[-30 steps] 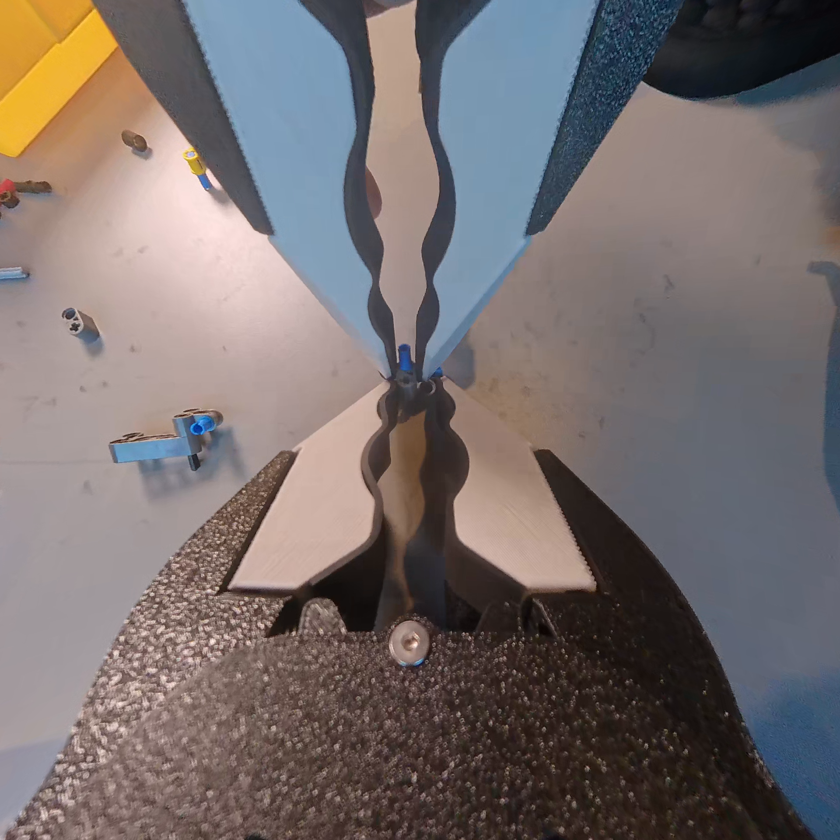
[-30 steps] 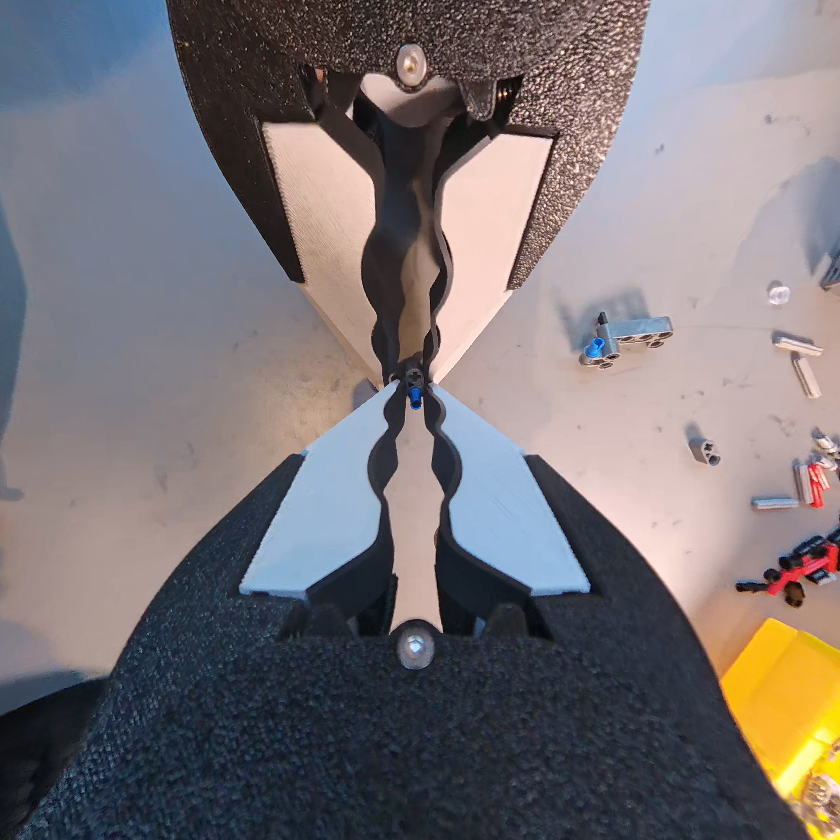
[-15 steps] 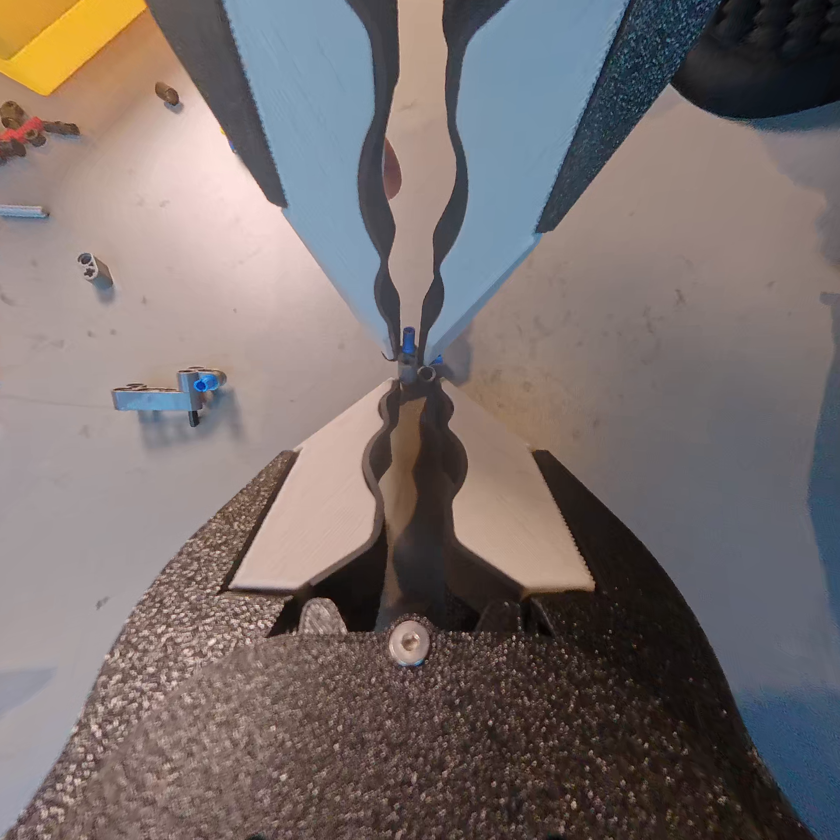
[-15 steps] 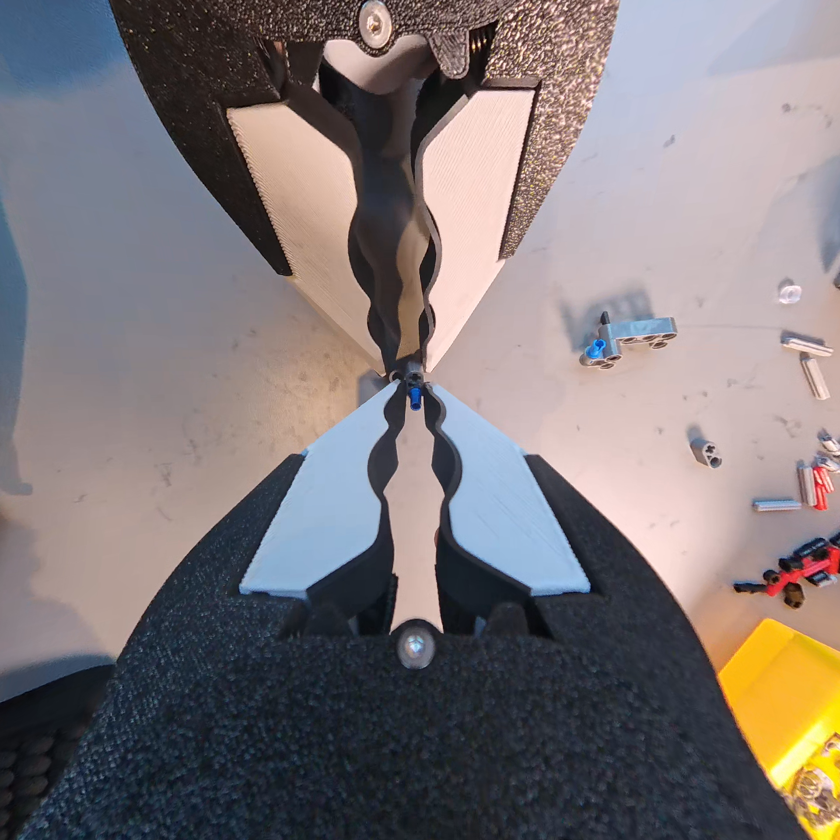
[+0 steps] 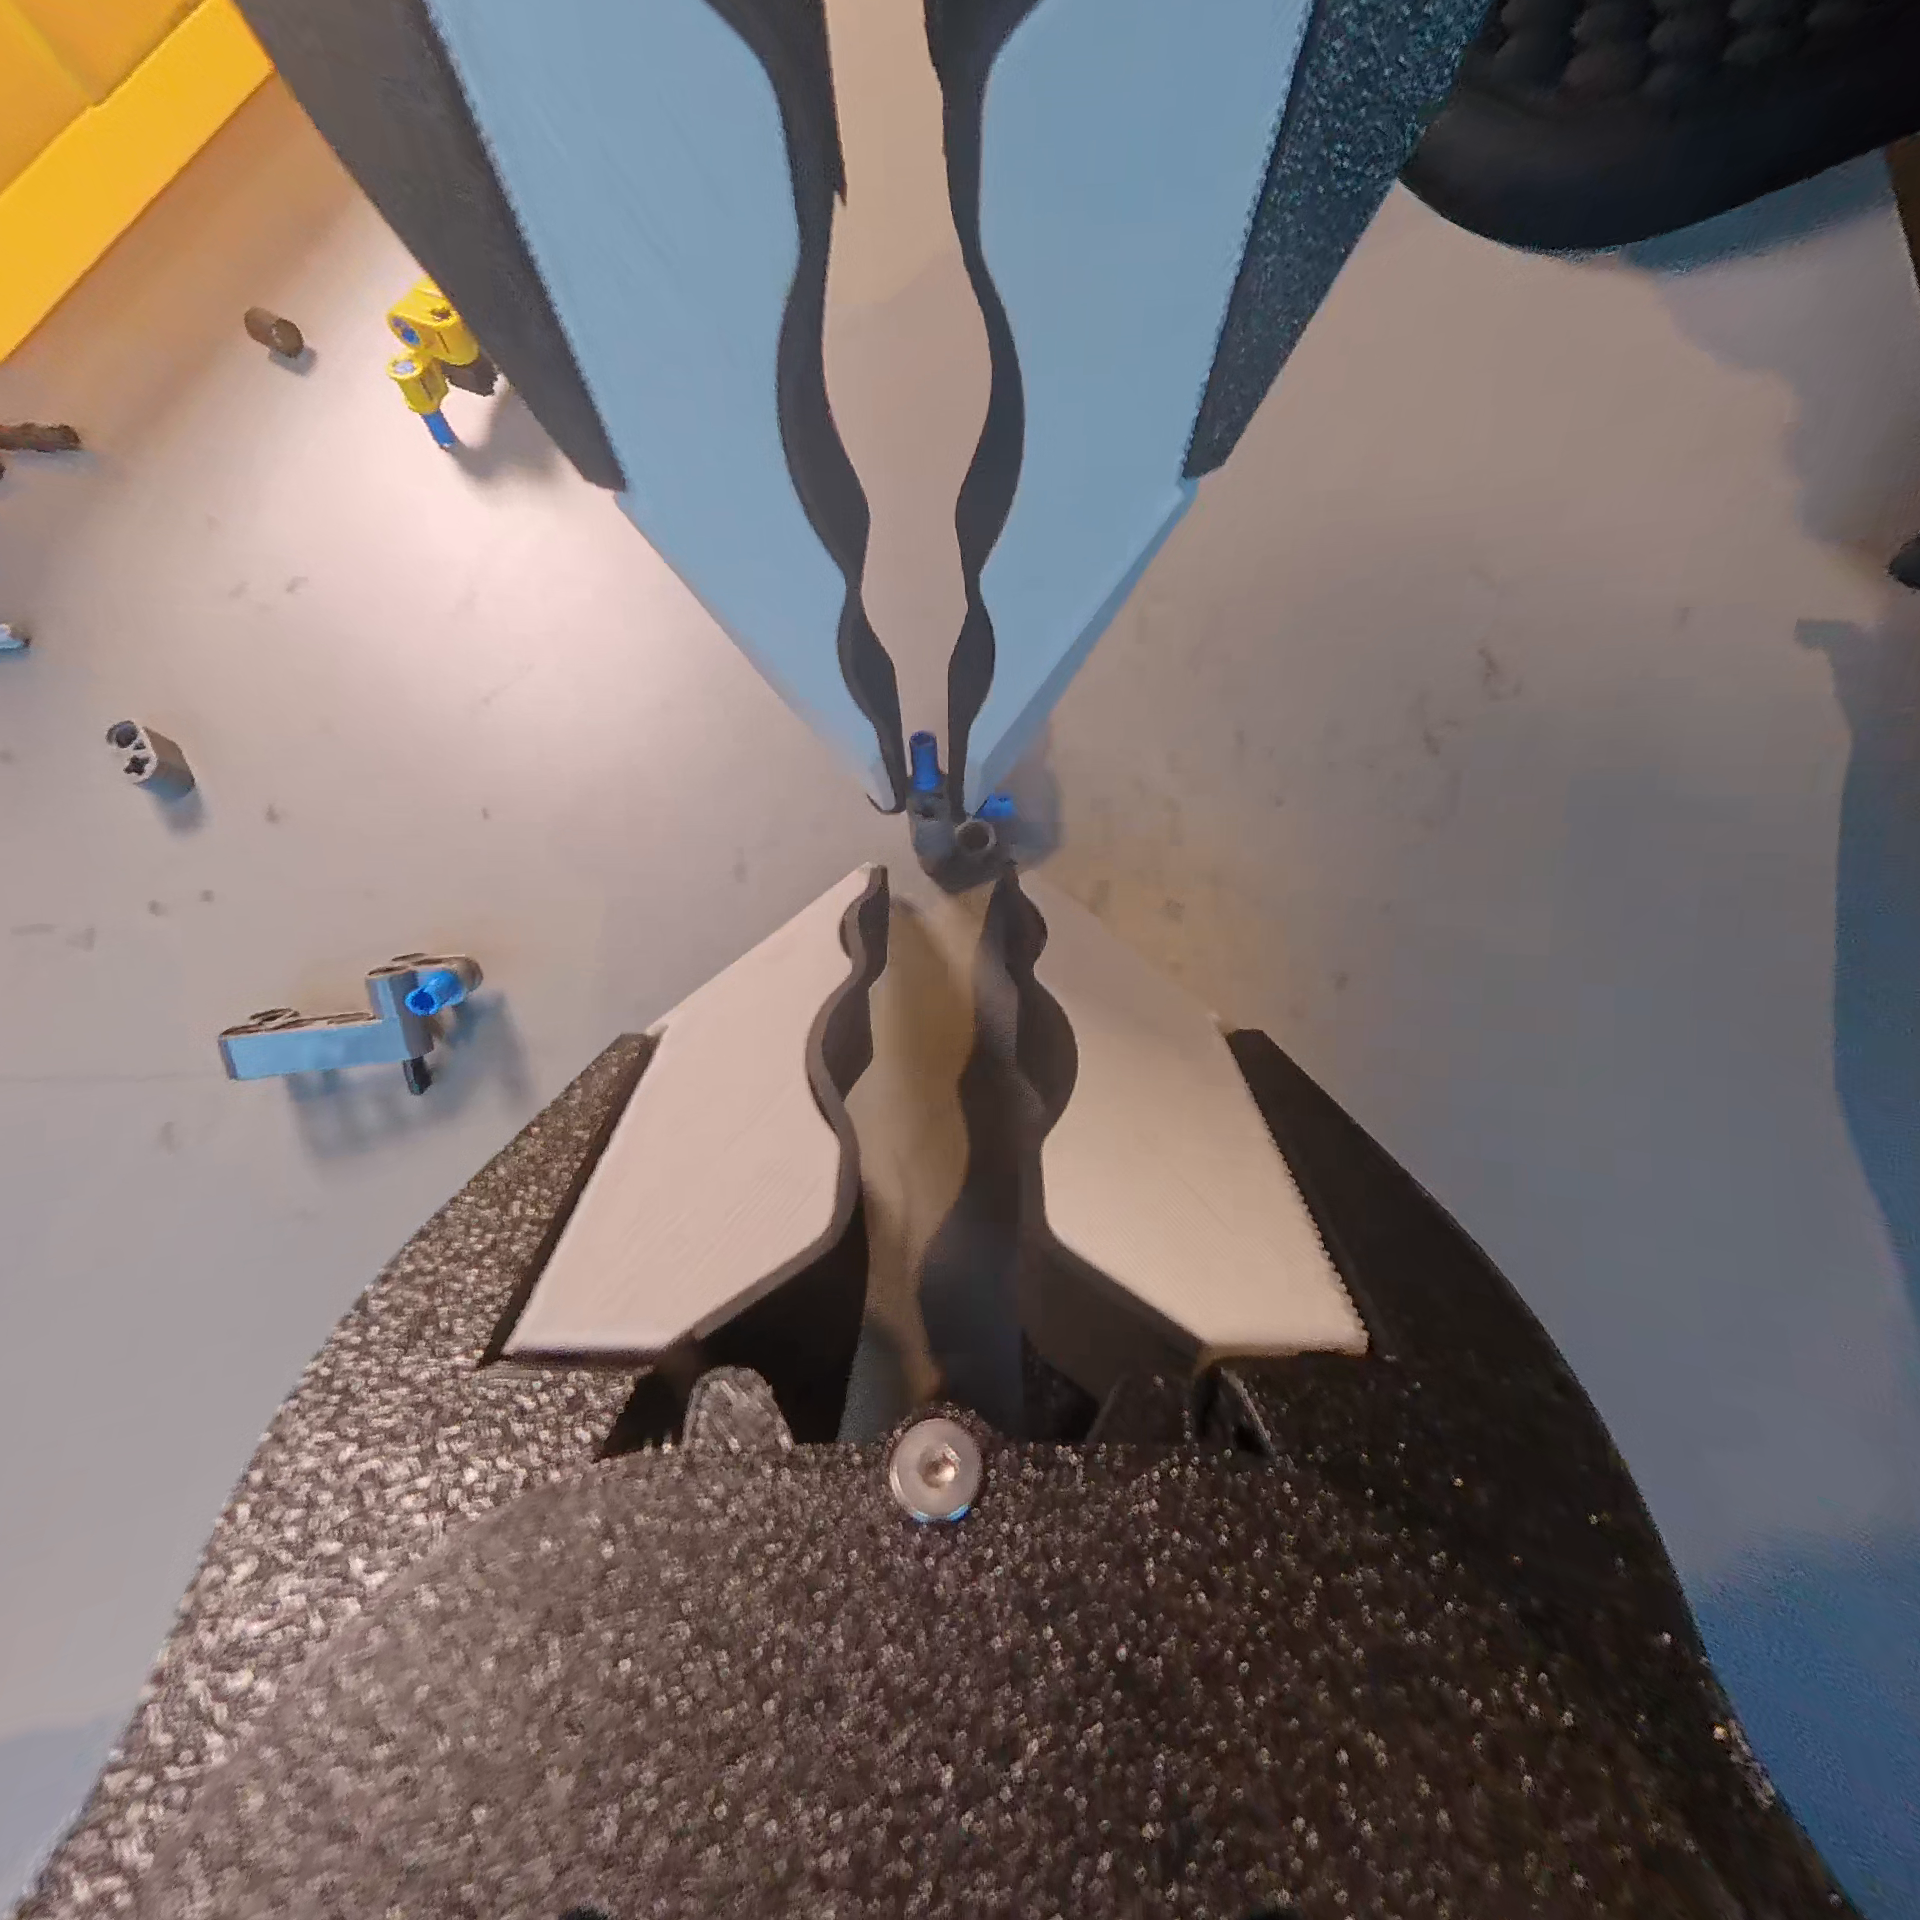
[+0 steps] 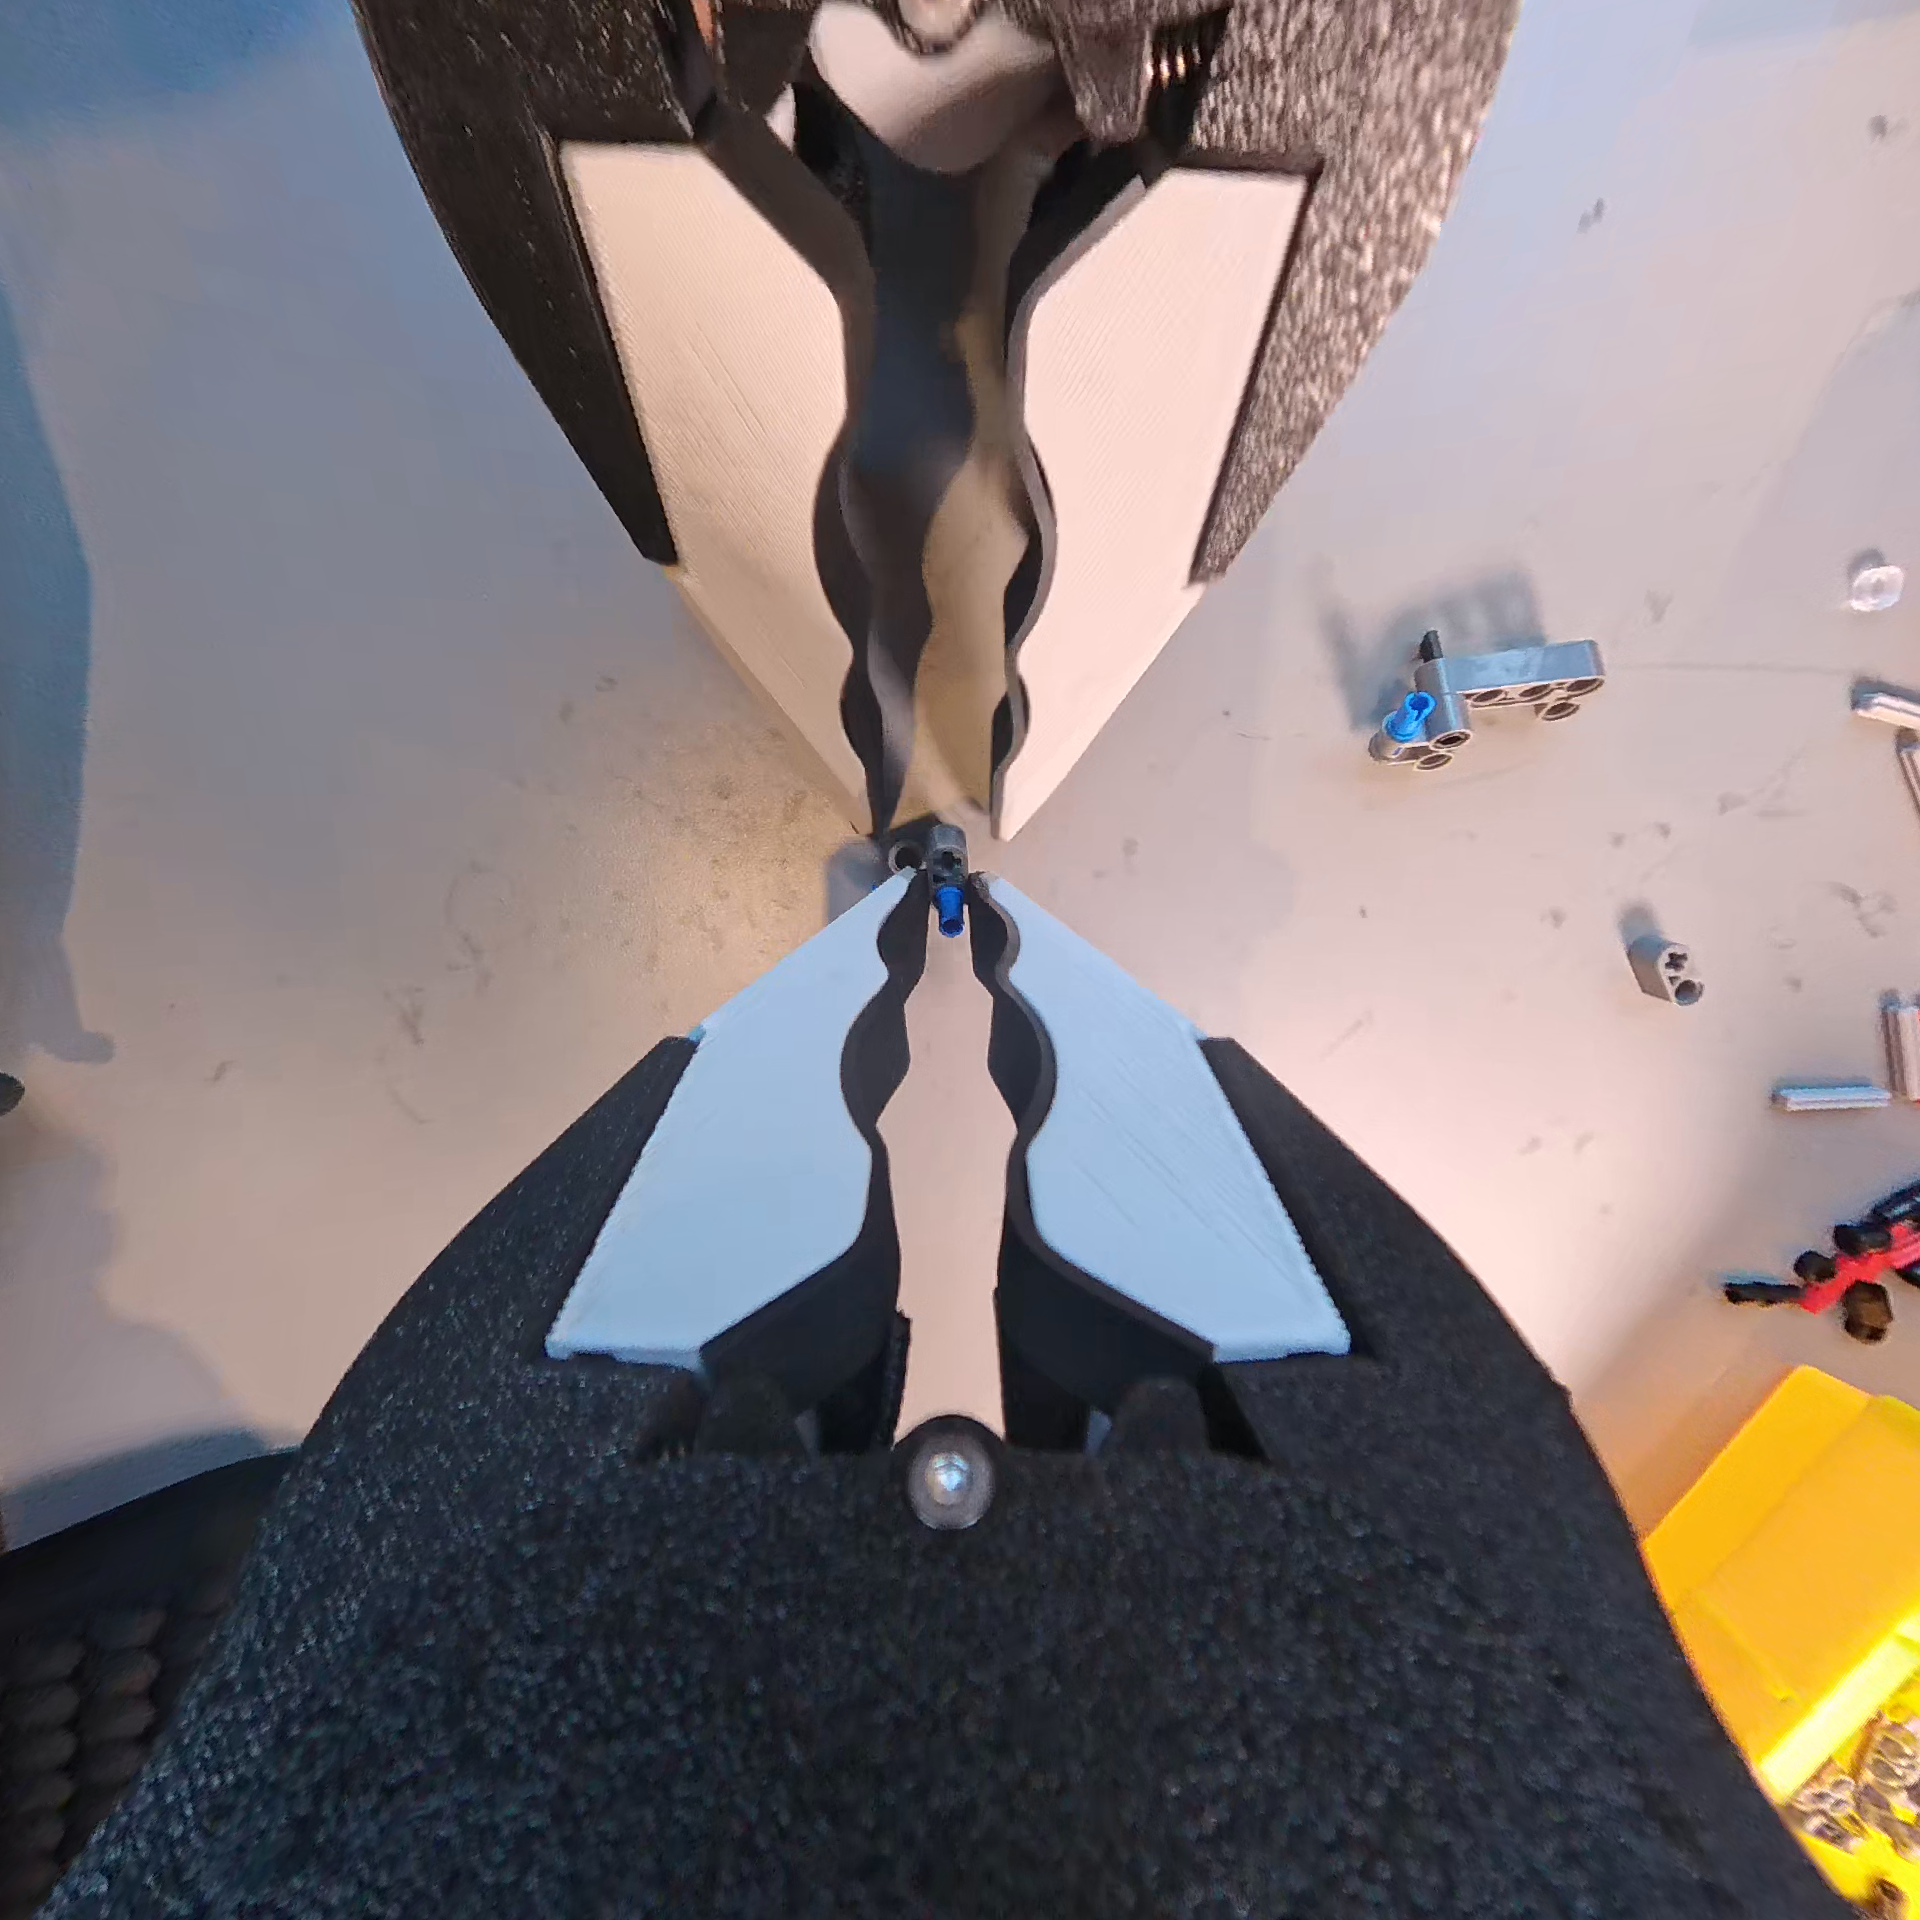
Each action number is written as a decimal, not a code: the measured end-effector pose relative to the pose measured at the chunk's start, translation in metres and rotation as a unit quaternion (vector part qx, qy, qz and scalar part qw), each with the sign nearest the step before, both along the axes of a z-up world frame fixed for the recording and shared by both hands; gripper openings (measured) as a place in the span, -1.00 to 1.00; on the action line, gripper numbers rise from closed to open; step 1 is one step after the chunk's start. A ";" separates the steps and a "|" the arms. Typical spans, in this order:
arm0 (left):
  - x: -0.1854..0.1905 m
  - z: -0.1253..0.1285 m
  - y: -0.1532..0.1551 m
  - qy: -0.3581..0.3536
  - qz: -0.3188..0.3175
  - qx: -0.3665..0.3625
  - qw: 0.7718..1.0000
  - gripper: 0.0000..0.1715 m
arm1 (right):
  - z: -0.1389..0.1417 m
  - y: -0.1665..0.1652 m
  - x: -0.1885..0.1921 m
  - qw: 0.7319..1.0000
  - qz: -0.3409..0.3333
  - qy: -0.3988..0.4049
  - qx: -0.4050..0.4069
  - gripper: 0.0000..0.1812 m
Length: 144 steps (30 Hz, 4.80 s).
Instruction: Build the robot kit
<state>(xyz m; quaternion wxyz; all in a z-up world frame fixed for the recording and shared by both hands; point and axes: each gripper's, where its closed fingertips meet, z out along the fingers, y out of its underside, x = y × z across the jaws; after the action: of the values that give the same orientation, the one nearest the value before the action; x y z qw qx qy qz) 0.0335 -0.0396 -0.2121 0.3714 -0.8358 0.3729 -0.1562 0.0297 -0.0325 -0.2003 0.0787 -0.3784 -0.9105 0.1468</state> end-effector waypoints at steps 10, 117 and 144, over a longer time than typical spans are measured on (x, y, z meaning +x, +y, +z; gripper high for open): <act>-0.011 0.000 -0.008 0.004 0.015 -0.003 1.000 -0.88 | 0.008 0.010 0.001 0.998 -0.036 0.012 -0.044 -0.92; -0.009 0.016 0.001 -0.048 0.014 0.010 0.999 -0.92 | 0.011 0.005 0.000 0.998 -0.035 0.012 -0.044 -0.93; -0.015 0.001 -0.017 -0.001 -0.019 -0.009 1.000 -0.93 | 0.007 -0.003 0.006 0.980 -0.090 0.098 -0.145 -0.92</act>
<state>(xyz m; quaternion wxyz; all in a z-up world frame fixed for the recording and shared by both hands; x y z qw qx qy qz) 0.0189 -0.0562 -0.2111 0.3610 -0.8317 0.3871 -0.1676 0.0356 -0.0355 -0.1937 0.1245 -0.4504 -0.8294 0.3061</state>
